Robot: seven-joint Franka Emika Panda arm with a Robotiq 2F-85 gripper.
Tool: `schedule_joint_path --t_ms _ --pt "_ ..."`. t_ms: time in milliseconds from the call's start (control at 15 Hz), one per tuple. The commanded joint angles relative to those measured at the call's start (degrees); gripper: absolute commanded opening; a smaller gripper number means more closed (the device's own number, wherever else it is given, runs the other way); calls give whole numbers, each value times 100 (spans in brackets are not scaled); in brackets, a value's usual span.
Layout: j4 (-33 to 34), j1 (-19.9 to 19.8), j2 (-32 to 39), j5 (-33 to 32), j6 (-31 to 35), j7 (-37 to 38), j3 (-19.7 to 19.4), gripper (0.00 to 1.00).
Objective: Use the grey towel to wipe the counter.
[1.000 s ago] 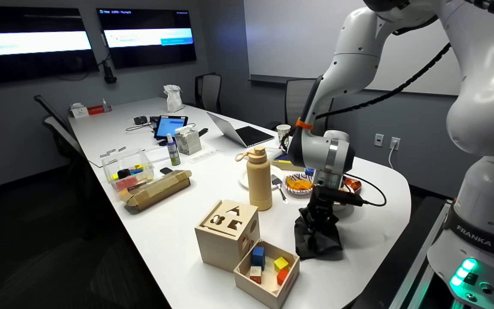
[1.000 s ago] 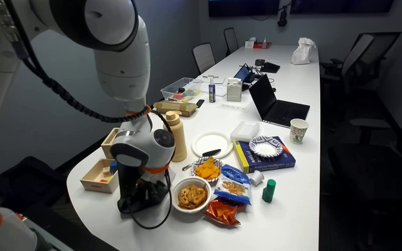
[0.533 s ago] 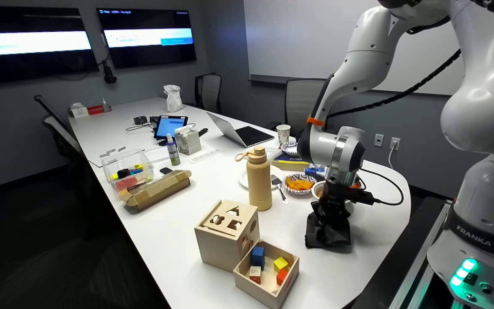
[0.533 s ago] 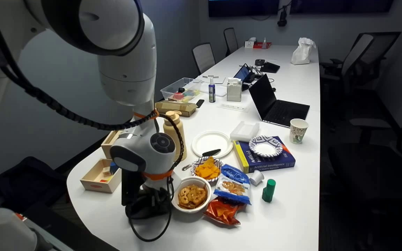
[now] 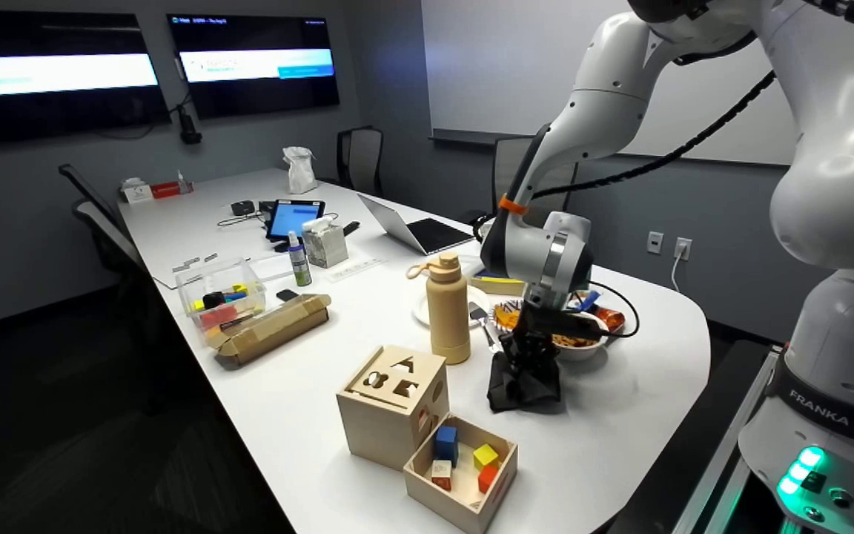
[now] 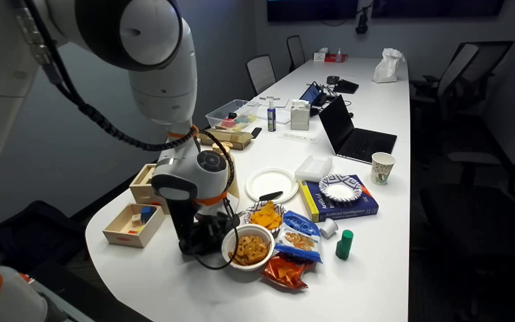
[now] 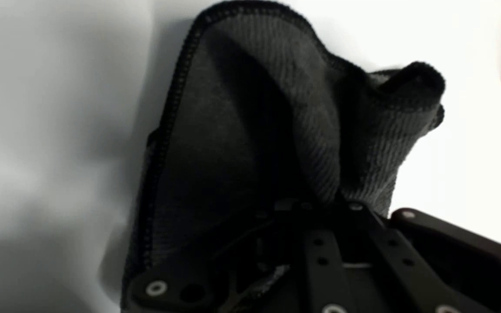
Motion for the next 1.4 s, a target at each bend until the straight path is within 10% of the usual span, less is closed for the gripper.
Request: schedule_joint_path --t_ms 0,333,1333 --pt "441 425 331 -473 -418 -66 -266 2" --pt "392 291 528 -697 -901 -284 -224 2" --pt "-1175 -2014 341 1340 172 -914 787 2"
